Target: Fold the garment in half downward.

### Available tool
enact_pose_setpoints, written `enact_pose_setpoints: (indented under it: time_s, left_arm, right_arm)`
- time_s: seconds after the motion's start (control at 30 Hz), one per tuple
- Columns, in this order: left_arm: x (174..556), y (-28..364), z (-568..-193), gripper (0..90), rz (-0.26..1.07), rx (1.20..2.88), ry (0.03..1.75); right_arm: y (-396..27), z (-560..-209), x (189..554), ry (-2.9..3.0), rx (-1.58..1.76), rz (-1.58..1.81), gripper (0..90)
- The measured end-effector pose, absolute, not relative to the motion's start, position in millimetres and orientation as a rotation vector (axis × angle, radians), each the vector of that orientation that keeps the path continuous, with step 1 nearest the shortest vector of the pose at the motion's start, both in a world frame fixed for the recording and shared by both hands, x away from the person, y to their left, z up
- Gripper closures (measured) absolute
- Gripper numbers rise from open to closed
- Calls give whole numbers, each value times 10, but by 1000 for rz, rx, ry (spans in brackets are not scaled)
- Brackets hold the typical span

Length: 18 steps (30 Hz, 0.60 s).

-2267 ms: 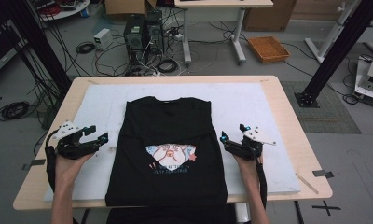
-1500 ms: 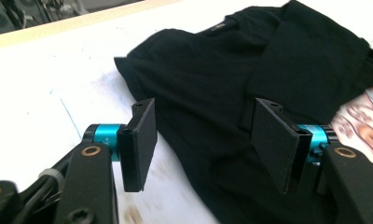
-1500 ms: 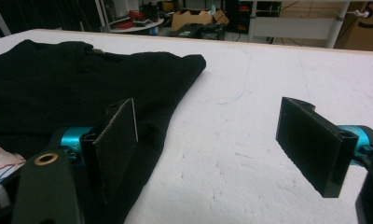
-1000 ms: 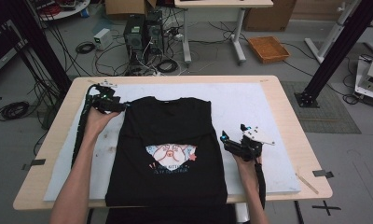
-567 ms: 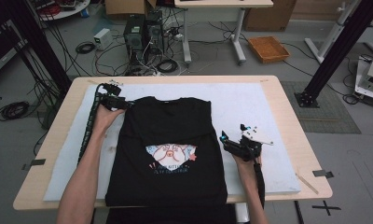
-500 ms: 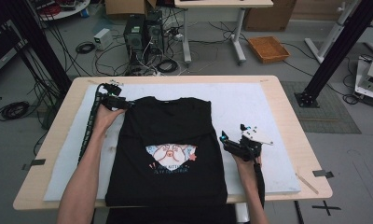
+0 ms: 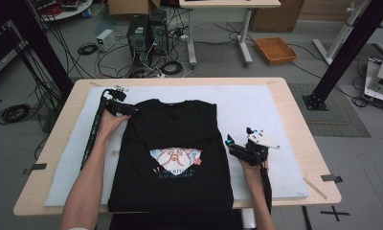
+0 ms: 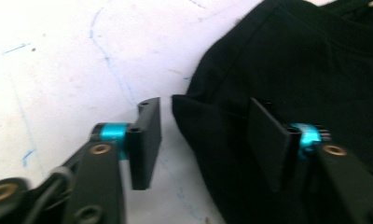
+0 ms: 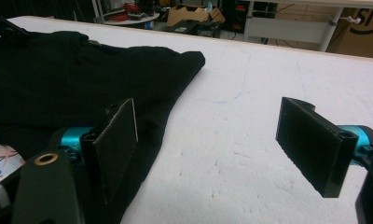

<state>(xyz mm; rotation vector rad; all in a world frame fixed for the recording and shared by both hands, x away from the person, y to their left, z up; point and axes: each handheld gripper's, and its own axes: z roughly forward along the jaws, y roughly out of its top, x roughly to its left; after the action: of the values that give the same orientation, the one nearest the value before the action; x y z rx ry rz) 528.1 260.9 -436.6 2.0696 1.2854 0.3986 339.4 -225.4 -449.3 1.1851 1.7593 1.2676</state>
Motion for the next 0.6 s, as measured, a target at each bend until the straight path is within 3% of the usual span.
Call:
enact_pose_setpoints:
  time_s: [0.4,0.6]
  left_arm:
    - [5289,2695,-4374,787,373,2048,1252]
    - [5291,2726,-4382,815,351,2033,1270]
  right_arm:
    - [-2255,-4493,3394,1758,1186,1265,204]
    - [-2256,-4494,3395,1756,1187,1269,204]
